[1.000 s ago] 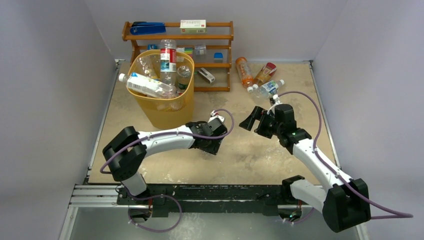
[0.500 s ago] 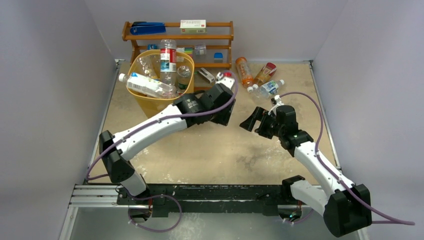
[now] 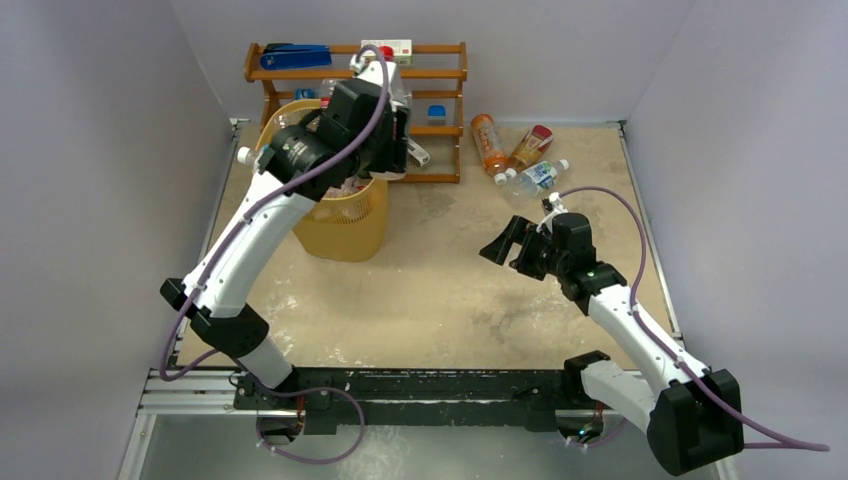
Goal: Put the plastic bottles in the bin
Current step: Pick up the plastic bottle at the center of the board, then place the plastic bottle in the trash bin.
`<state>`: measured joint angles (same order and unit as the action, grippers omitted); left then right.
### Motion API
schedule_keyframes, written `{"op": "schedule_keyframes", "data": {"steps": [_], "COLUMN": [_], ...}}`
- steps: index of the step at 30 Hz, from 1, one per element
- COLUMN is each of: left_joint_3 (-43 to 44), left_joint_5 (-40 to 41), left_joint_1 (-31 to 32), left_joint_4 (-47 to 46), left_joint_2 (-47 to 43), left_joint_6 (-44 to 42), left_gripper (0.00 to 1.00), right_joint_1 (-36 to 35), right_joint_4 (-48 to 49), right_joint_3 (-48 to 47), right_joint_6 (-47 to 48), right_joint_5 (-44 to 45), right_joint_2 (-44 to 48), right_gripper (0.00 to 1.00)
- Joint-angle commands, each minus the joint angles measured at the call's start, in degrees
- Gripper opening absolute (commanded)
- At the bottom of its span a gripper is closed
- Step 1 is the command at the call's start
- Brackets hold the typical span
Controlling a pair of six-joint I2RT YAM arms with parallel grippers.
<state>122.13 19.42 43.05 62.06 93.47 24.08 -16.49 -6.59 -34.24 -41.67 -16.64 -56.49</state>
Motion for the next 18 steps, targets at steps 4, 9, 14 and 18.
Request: {"op": "schedule_keyframes", "data": {"steps": [4,9,14,18], "left_joint_3": [3.37,3.23,1.39,-0.46], "left_joint_5": [0.29,2.06,1.48,1.15], "left_joint_1": [-7.82,-10.83,-12.12,-12.61], "left_joint_4": [1.25,1.63,0.15,-2.29], "left_joint_2": [0.66,1.84,3.51,4.41], "left_joint_6": [-4.84,-5.8,-7.43,-8.12], "left_gripper": [0.55,0.55,0.55,0.55], "right_joint_1": [-0.02,-0.03,-0.01,-0.03], "right_joint_4": [2.22,1.94,2.55,2.76], "right_joint_3": [0.39,0.84,1.73,1.8], "right_joint_6": [-0.33,-0.45,-0.75,-0.93], "right_joint_5": [-1.81,-1.9,-2.46,-2.6], "right_joint_2": [0.42,1.02,1.14,1.18], "right_gripper": [0.98,0.98,0.97,0.97]}}
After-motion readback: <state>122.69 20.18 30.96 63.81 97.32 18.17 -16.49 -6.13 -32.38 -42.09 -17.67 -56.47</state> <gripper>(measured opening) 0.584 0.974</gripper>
